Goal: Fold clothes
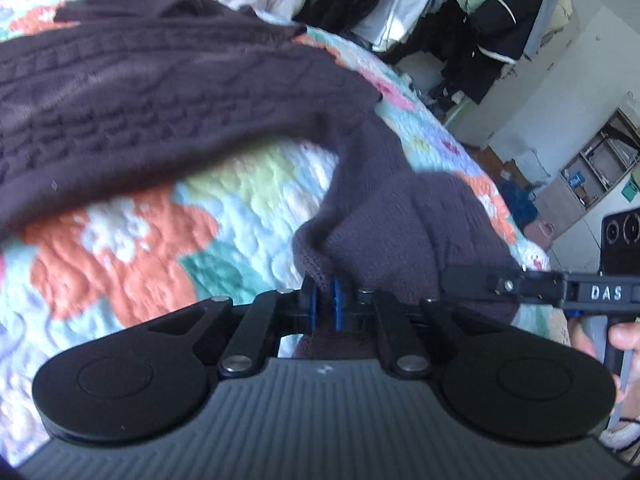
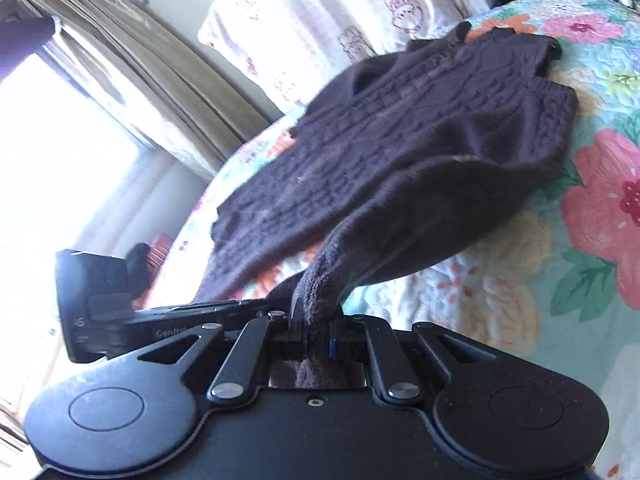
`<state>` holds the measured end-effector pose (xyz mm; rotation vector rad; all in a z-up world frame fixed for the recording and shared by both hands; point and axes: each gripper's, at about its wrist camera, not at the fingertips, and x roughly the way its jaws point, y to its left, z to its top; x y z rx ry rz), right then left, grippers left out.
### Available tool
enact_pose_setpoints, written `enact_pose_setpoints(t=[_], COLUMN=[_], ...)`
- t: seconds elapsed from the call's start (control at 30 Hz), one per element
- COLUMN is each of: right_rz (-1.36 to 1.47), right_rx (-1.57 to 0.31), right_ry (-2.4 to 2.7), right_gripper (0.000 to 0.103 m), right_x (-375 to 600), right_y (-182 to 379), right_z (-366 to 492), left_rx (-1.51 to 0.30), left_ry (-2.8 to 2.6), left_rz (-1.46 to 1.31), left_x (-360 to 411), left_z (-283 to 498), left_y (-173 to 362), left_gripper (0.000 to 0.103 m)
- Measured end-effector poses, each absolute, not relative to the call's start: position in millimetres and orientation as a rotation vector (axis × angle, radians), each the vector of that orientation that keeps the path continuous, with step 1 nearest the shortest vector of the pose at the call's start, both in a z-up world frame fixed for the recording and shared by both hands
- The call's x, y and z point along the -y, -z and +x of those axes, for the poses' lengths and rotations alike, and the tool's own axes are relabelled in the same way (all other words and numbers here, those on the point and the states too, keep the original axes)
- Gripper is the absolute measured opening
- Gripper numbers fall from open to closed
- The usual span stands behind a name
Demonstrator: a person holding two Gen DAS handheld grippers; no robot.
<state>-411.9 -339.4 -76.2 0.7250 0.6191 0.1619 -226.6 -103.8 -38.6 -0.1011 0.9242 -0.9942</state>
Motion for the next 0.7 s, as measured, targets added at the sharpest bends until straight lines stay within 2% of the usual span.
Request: enact_pose_setpoints(t=[0.07,0.17,0.3,0.4,0.47,0.53,0.63,0.7], right_rz=[0.721,0.715,0.693,0.479,0.356,0.451,0.671,0.721], right_rx=[-0.581,-0.627,-0.770,-0.846,-0.819,-0.783,-0.695,-0.674], right_ry=[-0.202,-0.233,-0.209,-0.155,-0.085,-0.044,-0.005,0.040], right_gripper=[0.012,0.012,0.013,0.023,0.032,0.046,0.050,0.052], right_x=[334.2,327.1,319.0,312.0,321.2,348.0,390.9,409.2], right_y=[66.3,73.2,102.1,116.1,115.4,115.0,120.6,126.0], right_z=[-411.4,-403.6,-392.3,-397.5,-408.2,-415.4,-419.7,-417.0], left_rx=[-0.883,-0.890,-0.964,-1.034,-1.061,-1.062,-1.053,-1.052], left_ry=[0.980,0.945,0.890,0.858,0.857,0.875,0.899,0.909], left_rz=[-0.125,-0.065,0.045,0.042,-0.008,-0.056,-0.106,-0.103], left_x=[92.8,91.9,98.1,100.7,98.8,94.8,89.7,87.6], left_z=[-219.5,-217.1,-222.0,-225.4,-227.5,-228.8,-231.0,-230.8], left_y=[18.4,8.1,33.9,66.1,78.6,81.5,84.6,86.3], left_gripper=[0.007,0.007,0.007,0.007,0.008,0.008,0.009,0.013])
